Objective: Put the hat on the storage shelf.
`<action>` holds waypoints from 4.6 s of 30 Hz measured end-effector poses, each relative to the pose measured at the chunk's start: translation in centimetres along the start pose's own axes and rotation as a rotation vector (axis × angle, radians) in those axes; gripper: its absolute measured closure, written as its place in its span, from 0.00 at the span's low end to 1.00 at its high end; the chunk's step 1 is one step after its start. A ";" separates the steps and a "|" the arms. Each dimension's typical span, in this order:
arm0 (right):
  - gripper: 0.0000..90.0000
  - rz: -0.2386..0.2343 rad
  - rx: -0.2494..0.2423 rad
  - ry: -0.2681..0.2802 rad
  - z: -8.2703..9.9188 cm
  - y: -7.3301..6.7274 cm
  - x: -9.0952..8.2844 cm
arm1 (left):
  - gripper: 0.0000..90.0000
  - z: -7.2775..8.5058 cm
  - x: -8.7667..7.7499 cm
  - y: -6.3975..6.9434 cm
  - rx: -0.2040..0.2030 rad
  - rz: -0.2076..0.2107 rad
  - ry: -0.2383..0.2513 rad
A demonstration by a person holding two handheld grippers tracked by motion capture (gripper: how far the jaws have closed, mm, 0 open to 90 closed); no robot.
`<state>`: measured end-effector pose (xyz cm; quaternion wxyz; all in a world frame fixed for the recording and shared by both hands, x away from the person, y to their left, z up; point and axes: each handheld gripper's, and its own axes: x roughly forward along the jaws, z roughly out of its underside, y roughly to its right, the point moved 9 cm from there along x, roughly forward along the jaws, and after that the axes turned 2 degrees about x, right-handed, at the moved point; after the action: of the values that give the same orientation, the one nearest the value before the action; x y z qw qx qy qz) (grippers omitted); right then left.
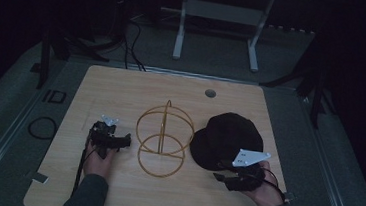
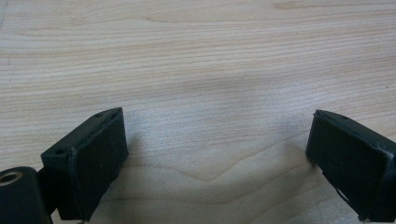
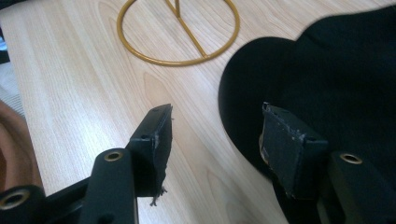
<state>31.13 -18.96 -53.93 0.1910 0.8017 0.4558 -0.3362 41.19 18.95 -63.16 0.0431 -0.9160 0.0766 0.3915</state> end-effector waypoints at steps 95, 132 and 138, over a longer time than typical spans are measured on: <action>0.13 -0.008 -0.063 -0.349 -4.2 11.5 4.6 | 0.06 0.0 0.0 0.0 -0.001 0.001 0.000; 0.94 0.101 -0.102 -0.376 -4.0 12.5 2.6 | 0.06 0.0 0.0 0.0 -0.002 0.000 0.002; 0.94 0.093 -0.094 -0.335 -4.6 12.5 1.6 | 0.06 0.0 0.0 0.0 -0.002 0.000 0.003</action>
<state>44.15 -21.59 -51.80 0.3168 0.7448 0.3953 -0.4344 41.21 18.93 -63.16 0.0419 -0.9165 0.0763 0.3904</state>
